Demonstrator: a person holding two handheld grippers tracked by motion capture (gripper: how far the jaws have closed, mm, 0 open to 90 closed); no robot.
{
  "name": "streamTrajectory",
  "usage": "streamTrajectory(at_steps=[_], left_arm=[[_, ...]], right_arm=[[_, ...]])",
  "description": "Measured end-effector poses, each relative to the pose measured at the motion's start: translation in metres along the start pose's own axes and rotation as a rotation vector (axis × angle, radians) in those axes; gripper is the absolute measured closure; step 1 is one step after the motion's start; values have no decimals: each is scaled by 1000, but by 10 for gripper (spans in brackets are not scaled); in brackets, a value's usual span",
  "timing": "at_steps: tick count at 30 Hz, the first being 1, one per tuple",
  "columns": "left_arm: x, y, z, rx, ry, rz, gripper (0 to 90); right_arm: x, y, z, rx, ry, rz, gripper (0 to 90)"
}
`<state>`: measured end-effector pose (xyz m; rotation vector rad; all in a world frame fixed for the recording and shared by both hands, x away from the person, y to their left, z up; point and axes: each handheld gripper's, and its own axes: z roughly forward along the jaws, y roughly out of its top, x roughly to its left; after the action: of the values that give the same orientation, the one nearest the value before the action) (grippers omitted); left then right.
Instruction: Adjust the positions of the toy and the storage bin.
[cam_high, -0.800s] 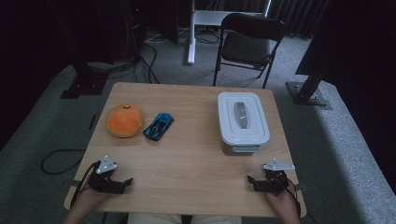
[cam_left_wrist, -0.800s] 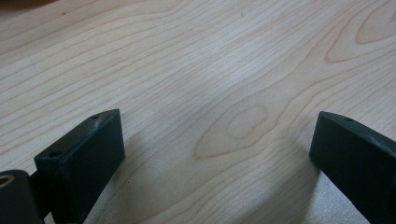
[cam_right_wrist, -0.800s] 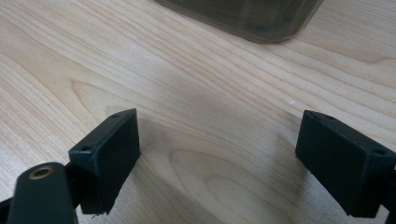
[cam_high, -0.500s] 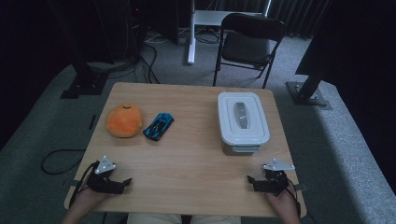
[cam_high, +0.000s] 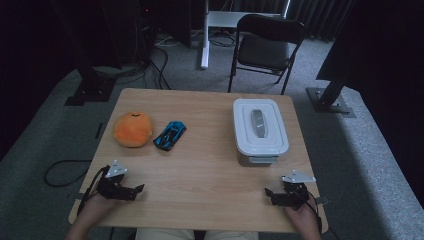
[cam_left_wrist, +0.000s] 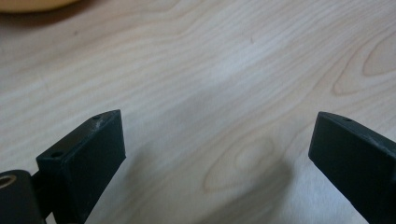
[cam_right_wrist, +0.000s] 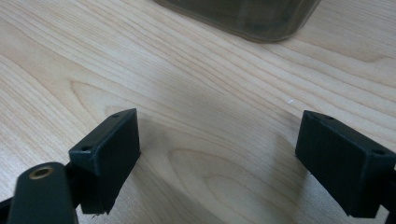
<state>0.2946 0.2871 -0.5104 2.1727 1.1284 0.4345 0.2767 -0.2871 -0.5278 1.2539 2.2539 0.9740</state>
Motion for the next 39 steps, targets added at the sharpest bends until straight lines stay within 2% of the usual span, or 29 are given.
streamTrajectory(at_steps=[11,12,17,20,26,28,34,35,39], left_arm=[[-2,27,12,18,2,19,47],[-2,34,13,20,6,19,47],[-5,48,14,12,19,26,48],[-8,59,17,4,8,18,48],[-15,83,27,21,14,53,48],[-15,92,30,11,17,55,48],[-14,117,36,3,26,65,48],[-13,121,38,8,14,59,48],[-9,136,47,21,30,54,48]], right_arm=[[0,0,0,0,0,0,133],[0,0,0,1,0,0,133],[0,0,0,1,0,0,132],[0,0,0,1,0,1,133],[0,0,0,1,0,1,133],[0,0,0,1,0,1,132],[0,0,0,1,0,0,133],[0,0,0,1,0,1,133],[0,0,0,1,0,1,133]])
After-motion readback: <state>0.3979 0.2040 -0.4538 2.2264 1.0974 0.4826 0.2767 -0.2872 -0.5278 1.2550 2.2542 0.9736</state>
